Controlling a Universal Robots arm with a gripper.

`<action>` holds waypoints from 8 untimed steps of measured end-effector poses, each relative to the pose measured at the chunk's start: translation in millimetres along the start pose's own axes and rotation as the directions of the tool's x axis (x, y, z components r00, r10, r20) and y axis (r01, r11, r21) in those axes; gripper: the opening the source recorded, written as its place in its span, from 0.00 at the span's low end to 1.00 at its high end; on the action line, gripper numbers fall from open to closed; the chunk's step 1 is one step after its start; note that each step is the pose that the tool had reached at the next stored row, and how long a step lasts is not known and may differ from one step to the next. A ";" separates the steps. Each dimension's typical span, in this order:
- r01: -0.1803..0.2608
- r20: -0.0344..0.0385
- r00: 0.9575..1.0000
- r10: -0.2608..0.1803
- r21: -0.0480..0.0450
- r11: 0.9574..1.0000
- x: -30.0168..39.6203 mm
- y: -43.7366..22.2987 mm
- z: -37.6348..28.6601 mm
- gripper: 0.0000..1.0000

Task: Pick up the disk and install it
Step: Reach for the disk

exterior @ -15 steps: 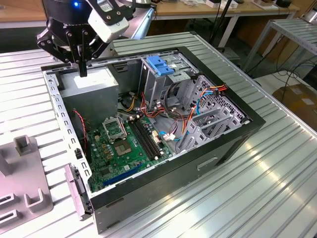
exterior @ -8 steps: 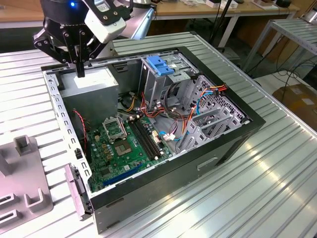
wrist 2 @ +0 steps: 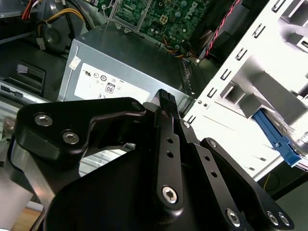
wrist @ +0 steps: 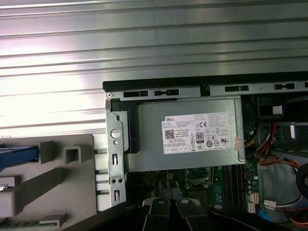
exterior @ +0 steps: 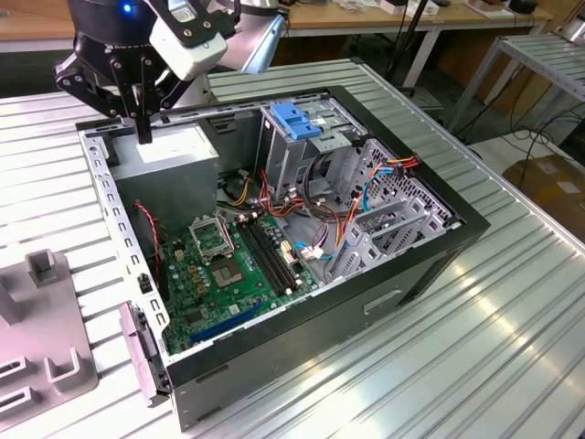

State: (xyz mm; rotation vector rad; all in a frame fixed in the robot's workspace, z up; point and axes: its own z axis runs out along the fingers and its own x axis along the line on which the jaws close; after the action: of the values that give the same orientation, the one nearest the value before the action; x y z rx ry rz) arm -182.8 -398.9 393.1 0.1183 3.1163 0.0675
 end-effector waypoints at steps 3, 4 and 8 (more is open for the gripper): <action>0.000 0.000 1.000 0.000 0.000 1.000 1.4 -0.1 0.0 0.10; 0.000 0.000 1.000 0.000 0.000 1.000 1.9 -0.2 0.0 0.10; 0.000 0.000 1.000 0.000 0.000 1.000 5.3 -0.4 -0.1 0.10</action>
State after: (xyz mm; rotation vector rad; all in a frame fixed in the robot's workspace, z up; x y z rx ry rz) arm -188.1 -398.9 393.1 0.1183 3.1167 0.0676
